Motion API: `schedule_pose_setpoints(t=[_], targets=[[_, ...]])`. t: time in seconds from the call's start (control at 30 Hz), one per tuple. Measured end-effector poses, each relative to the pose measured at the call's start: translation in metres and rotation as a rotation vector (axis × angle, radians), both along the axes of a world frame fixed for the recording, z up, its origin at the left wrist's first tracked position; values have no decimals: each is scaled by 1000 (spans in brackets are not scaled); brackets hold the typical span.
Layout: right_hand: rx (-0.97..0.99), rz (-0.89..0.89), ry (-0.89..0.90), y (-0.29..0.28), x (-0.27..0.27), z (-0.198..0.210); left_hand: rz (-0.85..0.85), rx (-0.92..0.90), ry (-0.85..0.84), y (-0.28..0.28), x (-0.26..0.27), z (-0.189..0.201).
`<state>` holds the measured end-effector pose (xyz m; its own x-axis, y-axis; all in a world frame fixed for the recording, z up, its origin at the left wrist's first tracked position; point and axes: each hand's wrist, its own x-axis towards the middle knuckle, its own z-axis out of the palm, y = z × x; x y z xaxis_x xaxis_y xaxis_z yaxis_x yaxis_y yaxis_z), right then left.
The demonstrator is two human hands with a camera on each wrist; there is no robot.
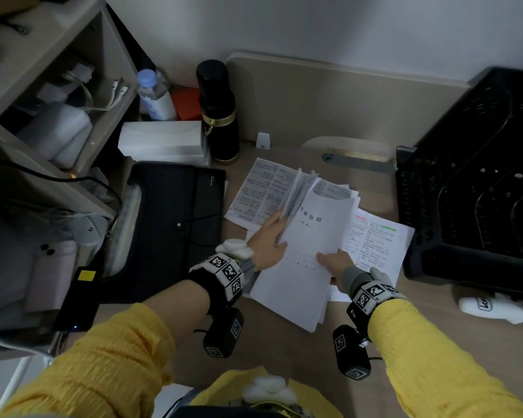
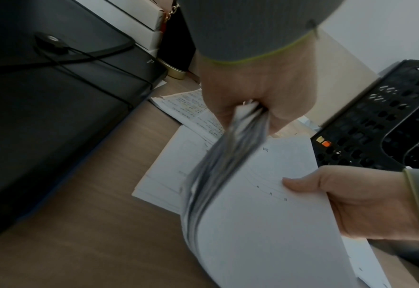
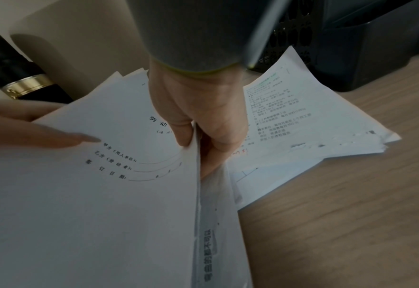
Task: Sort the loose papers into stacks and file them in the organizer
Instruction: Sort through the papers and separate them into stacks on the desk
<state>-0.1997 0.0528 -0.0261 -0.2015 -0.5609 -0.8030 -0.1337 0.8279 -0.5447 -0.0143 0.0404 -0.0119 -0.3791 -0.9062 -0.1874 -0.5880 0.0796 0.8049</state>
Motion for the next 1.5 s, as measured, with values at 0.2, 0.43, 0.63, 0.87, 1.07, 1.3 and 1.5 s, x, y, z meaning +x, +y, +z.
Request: schedule_pose_setpoints(t=[0.2, 0.43, 0.63, 0.87, 1.07, 1.3, 1.5], targets=[[-18, 1, 16, -1, -1, -7, -27, 38, 16, 3, -6, -4], [-14, 31, 26, -1, -3, -7, 111, 313, 235, 1, -5, 3], [11, 75, 42, -1, -5, -4, 271, 559, 312, -12, 6, -8], [-22, 164, 84, 2, -9, -3, 348, 659, 291, -1, 15, -29], [-121, 238, 143, -1, -19, 4, 466, 697, 538, 5, 37, -13], [-107, 160, 387, -17, -47, 4, 727, 615, 612, -11, 62, 1], [-92, 142, 346, -27, -34, 0, 772, 605, 517, -8, 57, -6]])
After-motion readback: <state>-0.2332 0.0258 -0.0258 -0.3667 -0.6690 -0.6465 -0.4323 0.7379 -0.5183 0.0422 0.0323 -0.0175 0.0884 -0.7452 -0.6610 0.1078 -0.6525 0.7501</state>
